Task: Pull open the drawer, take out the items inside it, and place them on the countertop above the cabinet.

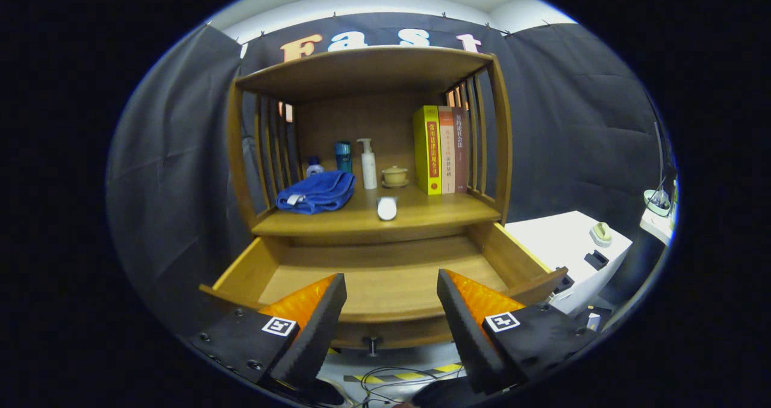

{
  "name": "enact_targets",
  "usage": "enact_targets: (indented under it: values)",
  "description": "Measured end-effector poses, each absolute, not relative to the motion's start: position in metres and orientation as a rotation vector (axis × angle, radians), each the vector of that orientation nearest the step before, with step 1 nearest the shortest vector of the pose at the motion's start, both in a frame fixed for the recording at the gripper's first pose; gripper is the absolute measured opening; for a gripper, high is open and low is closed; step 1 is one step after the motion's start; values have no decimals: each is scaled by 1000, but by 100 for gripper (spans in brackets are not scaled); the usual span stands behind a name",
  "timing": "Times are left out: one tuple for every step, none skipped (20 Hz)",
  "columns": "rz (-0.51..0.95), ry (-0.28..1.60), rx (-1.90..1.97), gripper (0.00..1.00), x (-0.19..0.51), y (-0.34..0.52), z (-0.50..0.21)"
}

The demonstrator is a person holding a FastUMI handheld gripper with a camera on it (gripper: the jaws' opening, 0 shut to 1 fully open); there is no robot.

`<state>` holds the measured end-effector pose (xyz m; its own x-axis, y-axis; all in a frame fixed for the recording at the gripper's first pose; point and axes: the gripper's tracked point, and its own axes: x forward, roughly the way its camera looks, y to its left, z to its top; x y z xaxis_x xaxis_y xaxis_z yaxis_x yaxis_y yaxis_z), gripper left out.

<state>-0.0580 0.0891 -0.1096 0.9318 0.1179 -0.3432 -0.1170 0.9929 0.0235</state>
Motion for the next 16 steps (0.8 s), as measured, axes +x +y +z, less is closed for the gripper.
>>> enact_targets:
  values:
    - [124,356,-16,98,-61,90,-120]
    - [132,364,-29,98,-65,92,-131]
    - [138,371,-40,98,-67,95,-141]
    - [142,376,-50,98,-67,96,-151]
    - [143,384,-57,98,-68,96,-160]
    - [144,392,-59,98,-67,98,-167]
    - [147,398,-59,98,-66,100,-173]
    - [148,400,-59,98,-65,102,-177]
    - [145,398,-63,98,-63,104,-180]
    - [140,394,-69,98,-61,105,-182]
    - [133,384,-74,98,-61,104,-182]
    - [131,374,-73,98,-61,105,-182]
    - [128,374,-71,98,-61,107,-184]
    - [125,376,-68,98,-63,108,-186]
    - [122,371,-66,99,-61,109,-186]
    - [117,372,-69,99,-60,110,-187]
